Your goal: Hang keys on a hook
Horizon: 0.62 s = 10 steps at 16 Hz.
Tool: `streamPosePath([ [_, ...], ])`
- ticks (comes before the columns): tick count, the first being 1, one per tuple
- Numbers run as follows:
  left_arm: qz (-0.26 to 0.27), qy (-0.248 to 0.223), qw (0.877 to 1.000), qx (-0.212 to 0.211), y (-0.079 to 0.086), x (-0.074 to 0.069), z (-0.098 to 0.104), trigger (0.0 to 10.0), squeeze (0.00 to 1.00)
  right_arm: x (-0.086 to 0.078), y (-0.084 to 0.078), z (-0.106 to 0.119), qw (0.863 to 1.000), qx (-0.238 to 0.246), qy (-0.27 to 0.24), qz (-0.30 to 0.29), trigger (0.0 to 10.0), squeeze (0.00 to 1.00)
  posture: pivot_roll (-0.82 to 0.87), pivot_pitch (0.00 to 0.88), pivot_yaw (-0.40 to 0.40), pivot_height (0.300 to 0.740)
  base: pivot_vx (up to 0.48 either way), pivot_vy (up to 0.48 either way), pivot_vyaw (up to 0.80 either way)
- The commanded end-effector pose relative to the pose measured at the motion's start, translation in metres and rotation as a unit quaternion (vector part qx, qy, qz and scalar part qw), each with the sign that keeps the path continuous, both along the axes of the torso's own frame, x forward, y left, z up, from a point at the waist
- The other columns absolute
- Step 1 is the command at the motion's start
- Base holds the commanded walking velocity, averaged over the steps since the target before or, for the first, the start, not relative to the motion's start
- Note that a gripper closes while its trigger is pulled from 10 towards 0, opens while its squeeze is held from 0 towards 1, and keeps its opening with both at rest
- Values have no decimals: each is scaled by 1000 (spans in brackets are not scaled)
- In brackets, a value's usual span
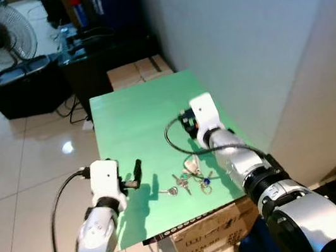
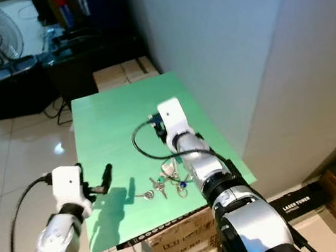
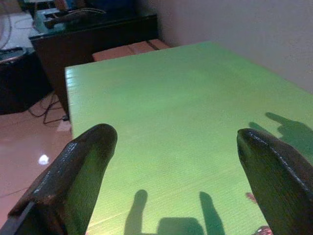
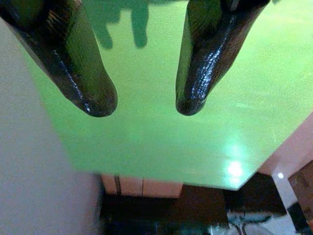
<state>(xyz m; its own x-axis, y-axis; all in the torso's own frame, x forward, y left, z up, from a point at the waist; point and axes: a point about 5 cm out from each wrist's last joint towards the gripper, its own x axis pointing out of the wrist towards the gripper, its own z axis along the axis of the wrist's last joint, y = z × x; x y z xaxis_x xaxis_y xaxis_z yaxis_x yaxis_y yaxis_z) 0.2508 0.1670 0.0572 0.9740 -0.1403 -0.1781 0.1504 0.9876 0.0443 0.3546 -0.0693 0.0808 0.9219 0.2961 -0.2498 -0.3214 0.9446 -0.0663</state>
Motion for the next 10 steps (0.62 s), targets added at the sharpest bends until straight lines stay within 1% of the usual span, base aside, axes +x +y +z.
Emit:
streamPosePath([
  [1, 4, 1, 1000, 12, 7, -4, 4, 10000, 0, -1, 1, -4, 1000, 8, 12, -13, 10000, 0, 19, 39, 89, 740, 0, 0, 0],
  [5, -5, 13, 1000, 20, 10, -14, 9, 10000, 0, -12, -2, -25, 998, 6, 58, -35, 10000, 0, 45, 81, 112, 740, 0, 0, 0],
  [10, -16, 26, 999, 24, 10, -23, 15, 10000, 0, -23, -13, -45, 993, -11, 98, -66, 10000, 0, 67, 121, 129, 740, 0, 0, 0],
])
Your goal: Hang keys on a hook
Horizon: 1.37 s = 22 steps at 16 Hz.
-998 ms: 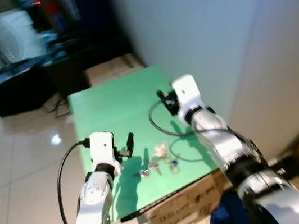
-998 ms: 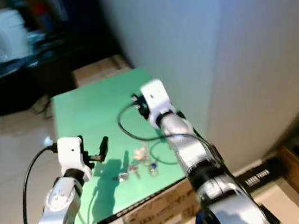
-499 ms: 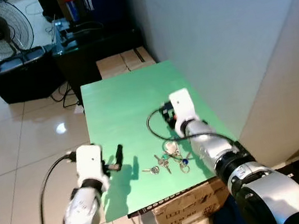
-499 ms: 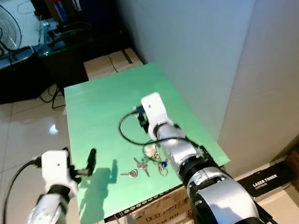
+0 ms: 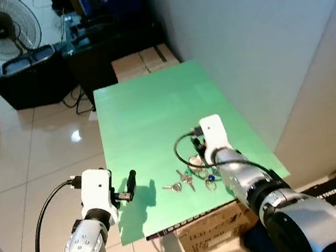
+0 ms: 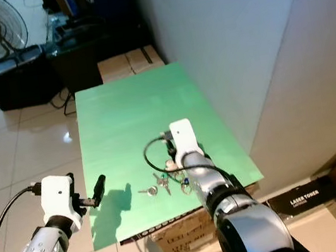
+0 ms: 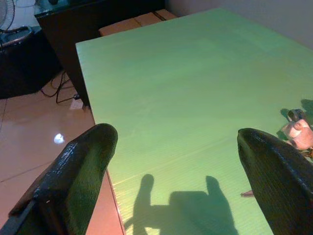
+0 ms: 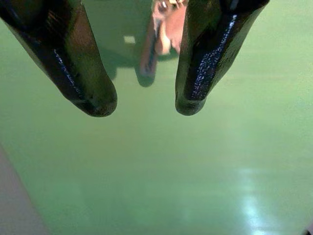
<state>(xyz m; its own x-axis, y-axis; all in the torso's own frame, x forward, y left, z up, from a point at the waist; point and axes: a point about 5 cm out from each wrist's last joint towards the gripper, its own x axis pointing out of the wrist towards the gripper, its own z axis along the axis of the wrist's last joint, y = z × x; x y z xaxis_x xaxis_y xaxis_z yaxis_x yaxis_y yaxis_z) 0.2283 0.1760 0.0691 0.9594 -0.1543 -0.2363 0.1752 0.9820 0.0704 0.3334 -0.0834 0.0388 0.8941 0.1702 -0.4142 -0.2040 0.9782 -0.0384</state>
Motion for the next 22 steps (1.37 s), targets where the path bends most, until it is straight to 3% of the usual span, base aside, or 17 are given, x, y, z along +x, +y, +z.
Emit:
streamPosePath([
  [1, -6, 0, 1000, 7, 2, -4, 5, 10000, 0, -4, -1, -6, 1000, -3, 15, -5, 10000, 0, 73, 129, 131, 740, 0, 0, 0],
  [7, -7, 28, 999, 17, 9, -31, 10, 10000, 0, -19, 4, -23, 999, -12, 44, 0, 10000, 0, 123, 215, 148, 740, 0, 0, 0],
  [12, -5, 44, 999, 19, 8, -46, 13, 10000, 0, -30, 10, -32, 998, -12, 58, 13, 10000, 0, 145, 252, 145, 740, 0, 0, 0],
  [13, -6, 50, 999, 18, 8, -47, 13, 10000, 0, -34, 7, -38, 997, -20, 67, 11, 0, 0, 145, 259, 145, 740, 0, 0, 0],
  [22, -21, 64, 998, 9, 0, -49, 13, 10000, 0, -50, 1, -53, 996, -38, 83, 4, 0, 0, 109, 284, 161, 740, 0, 0, 0],
])
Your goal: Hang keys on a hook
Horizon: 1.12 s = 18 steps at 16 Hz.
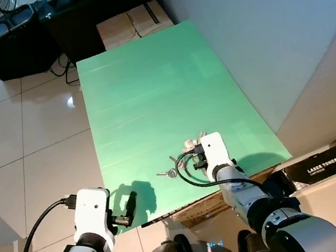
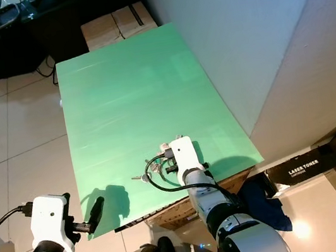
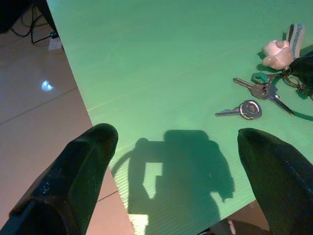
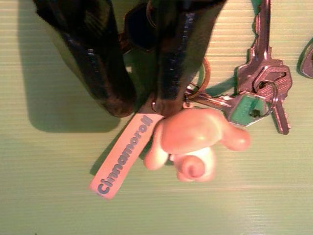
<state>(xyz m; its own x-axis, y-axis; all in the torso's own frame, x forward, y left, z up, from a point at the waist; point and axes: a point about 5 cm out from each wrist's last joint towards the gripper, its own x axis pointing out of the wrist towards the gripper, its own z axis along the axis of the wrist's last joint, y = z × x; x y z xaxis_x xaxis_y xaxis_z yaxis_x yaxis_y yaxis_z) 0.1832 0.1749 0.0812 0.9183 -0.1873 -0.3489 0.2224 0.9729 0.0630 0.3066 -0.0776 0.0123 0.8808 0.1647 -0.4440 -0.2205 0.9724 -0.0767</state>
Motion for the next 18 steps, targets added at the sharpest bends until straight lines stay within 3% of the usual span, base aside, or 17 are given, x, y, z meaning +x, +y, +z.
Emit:
streamPosePath([
  [1, -5, 5, 1000, -1, -1, -2, 1, 10000, 0, -24, -6, -28, 997, -20, 70, -8, 0, 0, 103, 286, 164, 740, 0, 0, 0],
  [4, -7, 5, 1000, -3, -2, 1, 0, 10000, 0, -25, -10, -29, 997, -27, 68, -12, 0, 0, 91, 282, 165, 740, 0, 0, 0],
  [10, -18, -7, 1000, -19, -14, 23, -3, 10000, 0, -19, -16, -22, 999, -37, 36, -15, 0, 0, 20, 241, 154, 740, 0, 0, 0],
  [14, -23, -25, 999, -33, -24, 42, -6, 10000, 0, 0, -6, 6, 998, -23, -62, 1, 0, 0, -28, 174, 142, 740, 0, 0, 0],
  [18, -28, -51, 997, -44, -33, 64, -2, 10000, 0, 10, -10, 27, 992, -15, -125, 3, 0, 0, -72, 102, 138, 740, 0, 0, 0],
])
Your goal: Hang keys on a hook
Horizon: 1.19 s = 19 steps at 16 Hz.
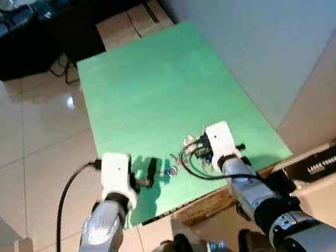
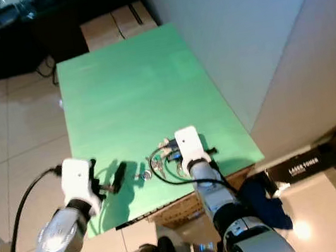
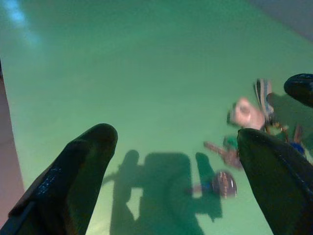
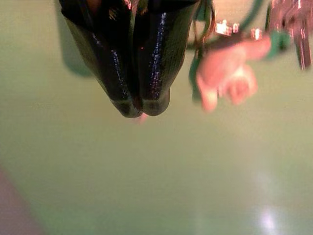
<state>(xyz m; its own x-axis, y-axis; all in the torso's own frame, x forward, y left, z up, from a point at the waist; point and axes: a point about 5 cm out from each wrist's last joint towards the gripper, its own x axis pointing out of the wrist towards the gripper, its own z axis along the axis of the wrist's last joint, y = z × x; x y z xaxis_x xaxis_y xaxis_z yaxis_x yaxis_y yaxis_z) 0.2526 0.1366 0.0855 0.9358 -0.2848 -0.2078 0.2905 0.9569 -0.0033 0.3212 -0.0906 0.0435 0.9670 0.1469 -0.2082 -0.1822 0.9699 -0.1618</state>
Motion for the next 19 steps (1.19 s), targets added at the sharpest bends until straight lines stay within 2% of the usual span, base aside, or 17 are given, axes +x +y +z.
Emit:
streamPosePath([
  [1, 8, 4, 1000, 4, 3, 1, -6, 10000, 0, -2, 0, 2, 1000, 2, -11, 5, 0, 0, -80, 85, 138, 740, 0, 0, 0],
  [3, 5, -6, 1000, 1, 0, 10, -5, 10000, 0, 5, -2, 16, 999, 5, -40, 9, 0, 0, -93, 57, 138, 740, 0, 0, 0],
  [6, 2, -13, 1000, -1, -3, 15, -4, 10000, 0, 14, -7, 26, 999, -3, -45, 5, 0, 0, -98, 45, 138, 740, 0, 0, 0],
  [7, 1, -15, 1000, -1, -3, 16, -5, 10000, 0, 14, -11, 20, 1000, -8, -21, -9, 10000, 251, -93, 49, 140, 740, 0, 0, 0],
  [8, 0, -14, 1000, 0, -3, 16, -6, 10000, 0, 13, -11, 18, 1000, -2, -18, -15, 10000, 1000, -89, 50, 141, 740, 0, 0, 0],
  [11, 1, -12, 1000, 11, 0, 16, -9, 10000, 0, 10, -15, 8, 999, 14, 11, -31, 10000, 1000, -71, 41, 142, 740, 0, 0, 0],
  [14, 21, -13, 1000, 13, 7, 22, -13, 10000, 0, 9, -23, 9, 999, 23, 8, -34, 10000, 1000, -82, 7, 121, 740, 0, 0, 0],
  [15, 41, -6, 999, 5, 11, 24, -18, 10000, 0, 7, -30, 9, 999, 23, 2, -36, 10000, 1000, -94, 0, 100, 740, 0, 0, 0],
  [17, 107, 8, 994, -27, 29, 28, -27, 10000, 0, -7, -56, 10, 998, 35, -25, -44, 10000, 1000, -116, 0, 59, 740, 0, 0, 0],
  [18, 114, 6, 993, -30, 31, 28, -27, 10000, 0, -10, -60, 13, 997, 44, -34, -45, 10000, 1000, -116, 0, 59, 740, 0, 0, 0],
  [19, 132, -15, 991, -36, 40, 32, -19, 10000, 0, -22, -74, 24, 994, 68, -77, -46, 10000, 1000, -127, 0, 44, 740, 0, 0, 0],
])
